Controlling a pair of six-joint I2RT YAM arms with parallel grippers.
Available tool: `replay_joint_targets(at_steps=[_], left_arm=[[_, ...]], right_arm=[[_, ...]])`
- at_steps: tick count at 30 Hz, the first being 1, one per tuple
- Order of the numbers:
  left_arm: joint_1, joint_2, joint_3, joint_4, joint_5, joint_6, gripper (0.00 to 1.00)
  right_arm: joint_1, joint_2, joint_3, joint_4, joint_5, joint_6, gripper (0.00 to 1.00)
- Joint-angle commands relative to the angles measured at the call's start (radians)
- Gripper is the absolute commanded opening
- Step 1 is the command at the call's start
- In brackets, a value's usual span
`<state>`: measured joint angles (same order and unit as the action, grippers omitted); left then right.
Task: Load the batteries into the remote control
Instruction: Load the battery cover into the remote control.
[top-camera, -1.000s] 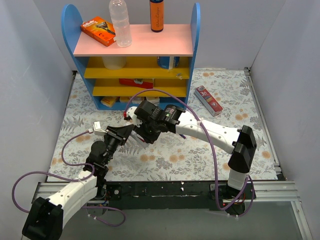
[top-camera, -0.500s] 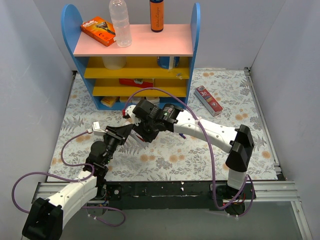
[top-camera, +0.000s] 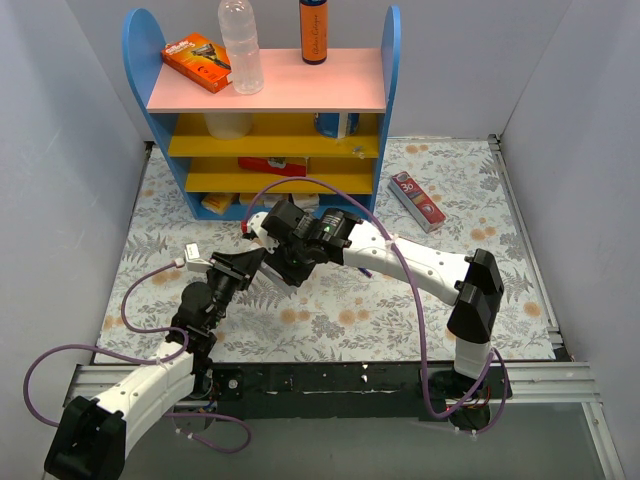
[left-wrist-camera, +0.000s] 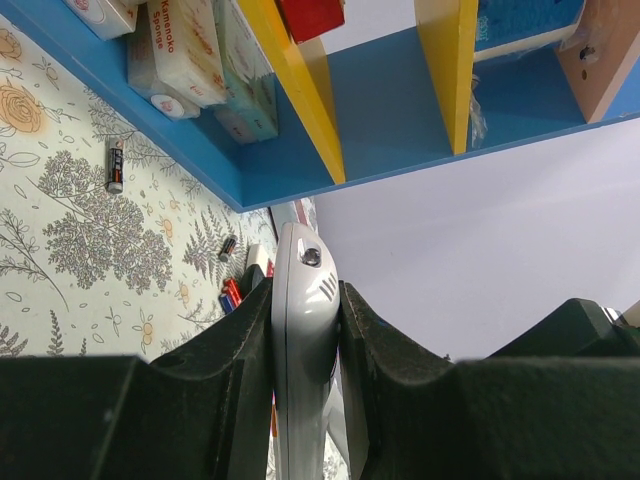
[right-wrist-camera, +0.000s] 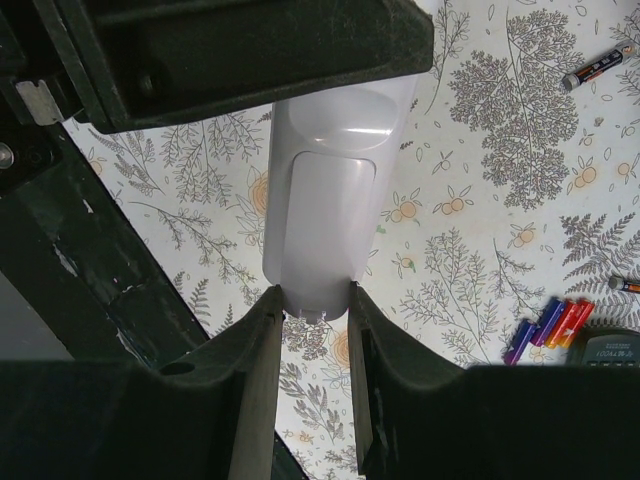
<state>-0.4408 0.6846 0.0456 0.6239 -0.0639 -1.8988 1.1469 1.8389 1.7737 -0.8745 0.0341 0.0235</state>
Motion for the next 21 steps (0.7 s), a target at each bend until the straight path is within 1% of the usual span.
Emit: replay_joint_targets(at_steps=[1, 6, 12, 20, 21], left_arm=[[-0.004, -0.020, -0.110, 0.020, 0.013, -0.003, 0.00], [-0.004, -0.039, -0.107, 0.008, 0.019, -0.029, 0.00], [-0.003, -0.057, -0.105, -0.001, 0.021, -0.058, 0.00], [-0.004, -0.039, -0.113, 0.013, 0.029, -0.083, 0.00], [-0.004, -0.037, -0.112, 0.013, 0.030, -0.083, 0.00]], right_arm=[[0.007, 0.010, 0.052, 0.019, -0.003, 0.009, 0.26], [0.007, 0.013, 0.044, 0.032, -0.003, 0.019, 0.27], [0.007, 0.011, 0.046, 0.032, 0.000, 0.021, 0.32], [0.007, 0.005, 0.044, 0.023, 0.006, 0.013, 0.42], [0.007, 0.005, 0.044, 0.023, 0.006, 0.012, 0.45]])
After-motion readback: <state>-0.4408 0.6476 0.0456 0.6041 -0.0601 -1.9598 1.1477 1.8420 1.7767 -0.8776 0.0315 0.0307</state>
